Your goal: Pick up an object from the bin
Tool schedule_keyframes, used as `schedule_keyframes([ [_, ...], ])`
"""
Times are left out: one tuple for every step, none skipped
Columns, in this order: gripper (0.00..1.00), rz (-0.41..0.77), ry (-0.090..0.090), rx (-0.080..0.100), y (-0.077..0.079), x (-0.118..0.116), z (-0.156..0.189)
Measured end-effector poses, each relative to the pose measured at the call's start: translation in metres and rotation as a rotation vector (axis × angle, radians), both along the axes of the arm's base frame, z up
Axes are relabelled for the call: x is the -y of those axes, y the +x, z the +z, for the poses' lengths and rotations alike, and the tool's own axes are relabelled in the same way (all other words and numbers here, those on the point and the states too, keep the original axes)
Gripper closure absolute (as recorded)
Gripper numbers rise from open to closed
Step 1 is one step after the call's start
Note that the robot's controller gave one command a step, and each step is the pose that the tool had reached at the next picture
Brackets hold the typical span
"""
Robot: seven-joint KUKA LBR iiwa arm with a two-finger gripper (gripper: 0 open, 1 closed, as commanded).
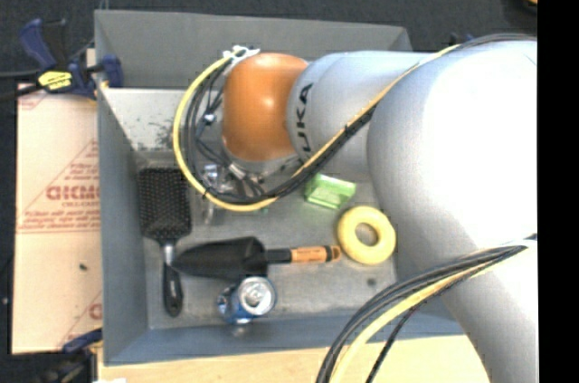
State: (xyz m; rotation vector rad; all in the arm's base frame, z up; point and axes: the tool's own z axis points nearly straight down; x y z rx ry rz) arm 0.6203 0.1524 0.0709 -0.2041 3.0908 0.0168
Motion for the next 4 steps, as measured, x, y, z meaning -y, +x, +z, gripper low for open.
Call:
schedule_keyframes([
  [1.0,0.411,-0.018,0.016,-0.059,0.026,0.001],
  [1.0,0.259,-0.009,0.017,0.013,0.016,0.001],
  [1.0,0.772,-0.034,0.022,-0.075,0.038,0.001],
  [1.0,0.857,-0.038,0.013,-0.082,0.036,0.0],
])
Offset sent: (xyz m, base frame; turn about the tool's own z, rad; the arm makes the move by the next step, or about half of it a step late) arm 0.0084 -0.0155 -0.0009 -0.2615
